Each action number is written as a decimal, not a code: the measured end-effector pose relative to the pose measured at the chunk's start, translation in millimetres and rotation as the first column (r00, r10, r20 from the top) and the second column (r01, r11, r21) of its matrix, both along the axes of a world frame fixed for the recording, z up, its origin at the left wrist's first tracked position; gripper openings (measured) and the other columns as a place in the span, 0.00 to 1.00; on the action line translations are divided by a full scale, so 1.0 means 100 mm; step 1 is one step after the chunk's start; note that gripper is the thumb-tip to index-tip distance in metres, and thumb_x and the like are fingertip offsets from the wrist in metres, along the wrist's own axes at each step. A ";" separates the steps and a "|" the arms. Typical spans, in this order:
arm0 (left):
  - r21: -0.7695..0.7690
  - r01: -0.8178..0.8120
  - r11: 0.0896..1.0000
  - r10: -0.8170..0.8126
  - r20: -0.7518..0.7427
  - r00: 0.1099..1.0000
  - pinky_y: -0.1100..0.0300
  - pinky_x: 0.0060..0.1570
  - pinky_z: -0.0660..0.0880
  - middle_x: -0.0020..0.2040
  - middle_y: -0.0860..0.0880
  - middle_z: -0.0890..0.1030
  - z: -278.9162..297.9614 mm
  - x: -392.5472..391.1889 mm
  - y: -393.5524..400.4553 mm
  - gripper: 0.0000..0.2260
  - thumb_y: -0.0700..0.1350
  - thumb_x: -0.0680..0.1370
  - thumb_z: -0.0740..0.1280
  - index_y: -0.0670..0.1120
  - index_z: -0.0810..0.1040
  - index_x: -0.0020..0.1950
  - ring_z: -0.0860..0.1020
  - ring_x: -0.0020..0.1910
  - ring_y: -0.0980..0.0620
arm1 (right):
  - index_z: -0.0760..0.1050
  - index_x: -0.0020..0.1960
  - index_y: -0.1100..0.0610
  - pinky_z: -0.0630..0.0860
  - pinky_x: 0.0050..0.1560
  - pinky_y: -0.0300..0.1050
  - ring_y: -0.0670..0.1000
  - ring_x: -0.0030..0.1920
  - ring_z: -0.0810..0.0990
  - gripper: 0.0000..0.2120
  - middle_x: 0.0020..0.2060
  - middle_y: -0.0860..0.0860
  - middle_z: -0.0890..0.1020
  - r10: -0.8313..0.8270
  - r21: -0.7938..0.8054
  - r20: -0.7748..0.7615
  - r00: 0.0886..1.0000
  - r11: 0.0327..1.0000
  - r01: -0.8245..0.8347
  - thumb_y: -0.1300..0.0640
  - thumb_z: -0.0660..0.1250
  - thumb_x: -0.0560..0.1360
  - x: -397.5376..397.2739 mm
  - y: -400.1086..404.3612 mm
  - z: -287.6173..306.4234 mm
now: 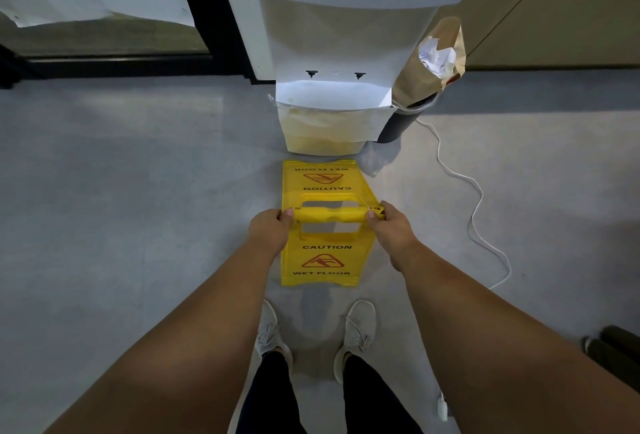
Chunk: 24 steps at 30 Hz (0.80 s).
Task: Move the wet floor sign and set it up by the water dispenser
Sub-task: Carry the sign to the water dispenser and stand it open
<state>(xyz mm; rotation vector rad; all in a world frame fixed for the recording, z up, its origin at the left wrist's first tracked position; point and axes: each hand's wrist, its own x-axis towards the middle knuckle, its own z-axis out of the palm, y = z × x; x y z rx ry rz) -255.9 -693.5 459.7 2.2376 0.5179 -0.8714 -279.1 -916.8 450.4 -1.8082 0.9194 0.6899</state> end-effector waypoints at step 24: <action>0.011 0.073 0.997 -0.073 0.016 0.997 0.46 0.55 0.75 0.55 0.36 0.81 0.00 -0.01 0.00 0.23 0.54 0.81 0.56 0.37 0.79 0.60 0.78 0.55 0.37 | 0.55 0.78 0.55 0.64 0.71 0.56 0.60 0.73 0.65 0.27 0.75 0.57 0.65 0.033 -0.029 -0.020 0.999 0.999 -0.034 0.51 0.58 0.81 0.01 0.00 0.04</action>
